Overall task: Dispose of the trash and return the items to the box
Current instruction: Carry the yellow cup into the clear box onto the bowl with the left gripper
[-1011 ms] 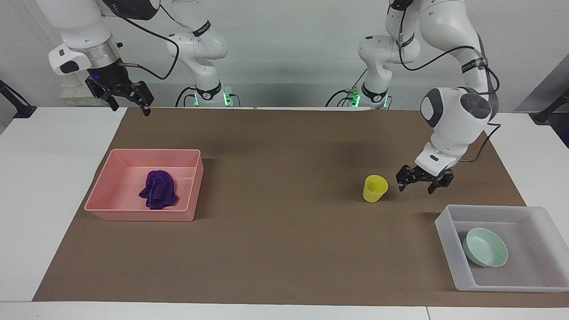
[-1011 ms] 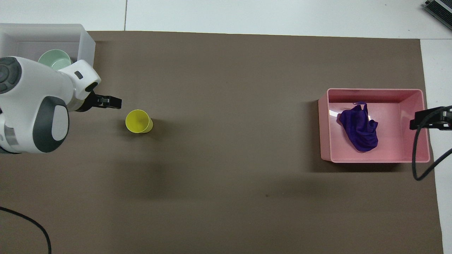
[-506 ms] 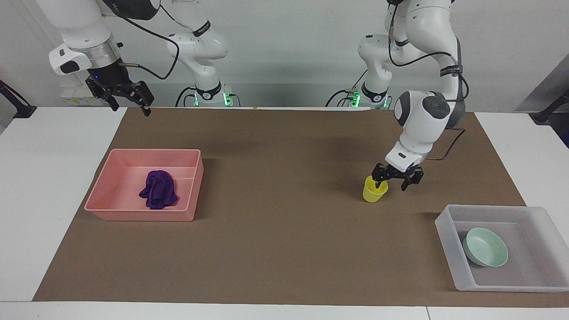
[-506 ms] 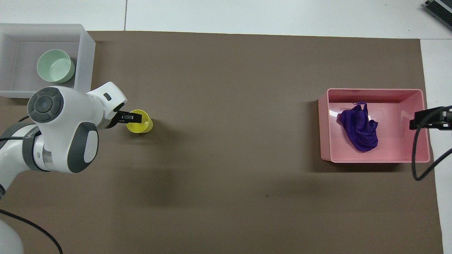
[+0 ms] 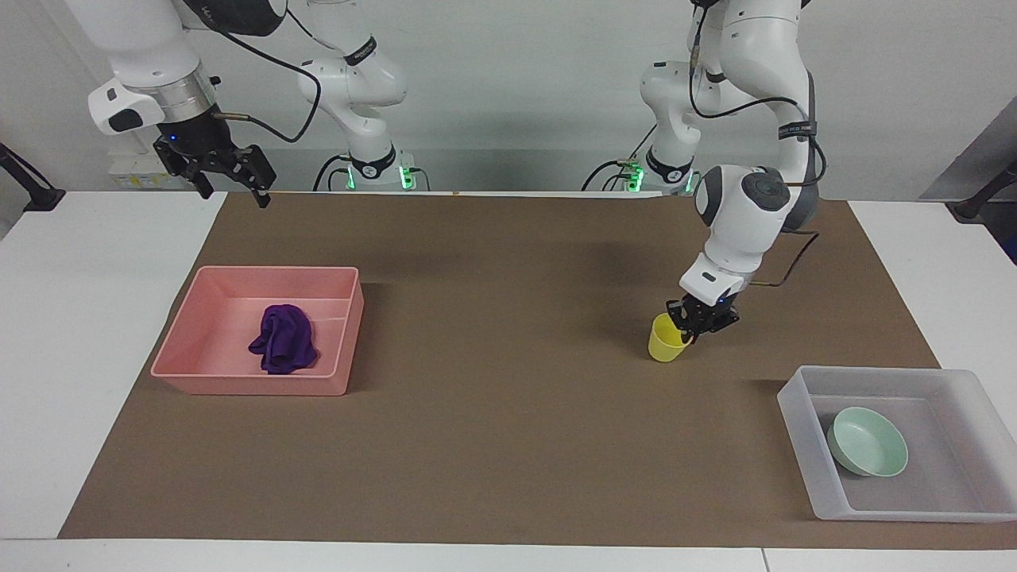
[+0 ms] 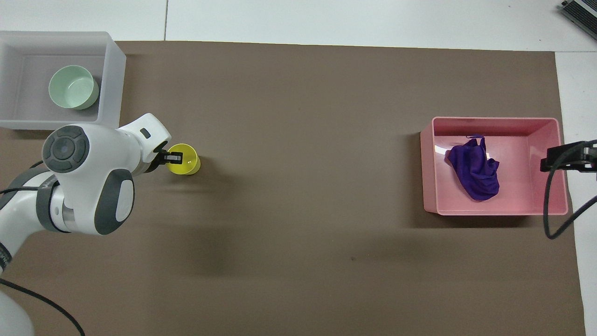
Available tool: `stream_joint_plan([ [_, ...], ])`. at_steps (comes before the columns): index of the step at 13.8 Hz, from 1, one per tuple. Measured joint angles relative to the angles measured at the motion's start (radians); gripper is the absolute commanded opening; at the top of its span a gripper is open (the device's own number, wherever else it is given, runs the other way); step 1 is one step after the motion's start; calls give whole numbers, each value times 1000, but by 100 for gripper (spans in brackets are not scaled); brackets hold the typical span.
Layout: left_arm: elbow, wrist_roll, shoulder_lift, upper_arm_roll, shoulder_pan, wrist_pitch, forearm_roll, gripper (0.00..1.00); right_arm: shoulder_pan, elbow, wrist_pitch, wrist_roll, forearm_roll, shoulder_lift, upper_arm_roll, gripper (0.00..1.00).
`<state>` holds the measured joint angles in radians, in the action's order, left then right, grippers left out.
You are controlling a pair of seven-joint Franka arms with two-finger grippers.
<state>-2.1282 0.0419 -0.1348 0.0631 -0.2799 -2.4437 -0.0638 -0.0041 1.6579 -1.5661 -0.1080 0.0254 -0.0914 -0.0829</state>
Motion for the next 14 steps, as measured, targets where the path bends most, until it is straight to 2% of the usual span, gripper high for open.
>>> stream_joint_plan([
  [3,92,0,4,10,47,69,0,0,0,0,0,0,0,0,0,100],
  [7,235,-7,-23,15,178,95,0,0,0,2,0,0,0,0,0,100],
  [11,387,-15,-109,16,291,96,0,0,0,5,0,0,0,0,0,100],
  [14,512,-15,-205,15,350,101,0,0,0,8,0,0,0,0,0,100],
])
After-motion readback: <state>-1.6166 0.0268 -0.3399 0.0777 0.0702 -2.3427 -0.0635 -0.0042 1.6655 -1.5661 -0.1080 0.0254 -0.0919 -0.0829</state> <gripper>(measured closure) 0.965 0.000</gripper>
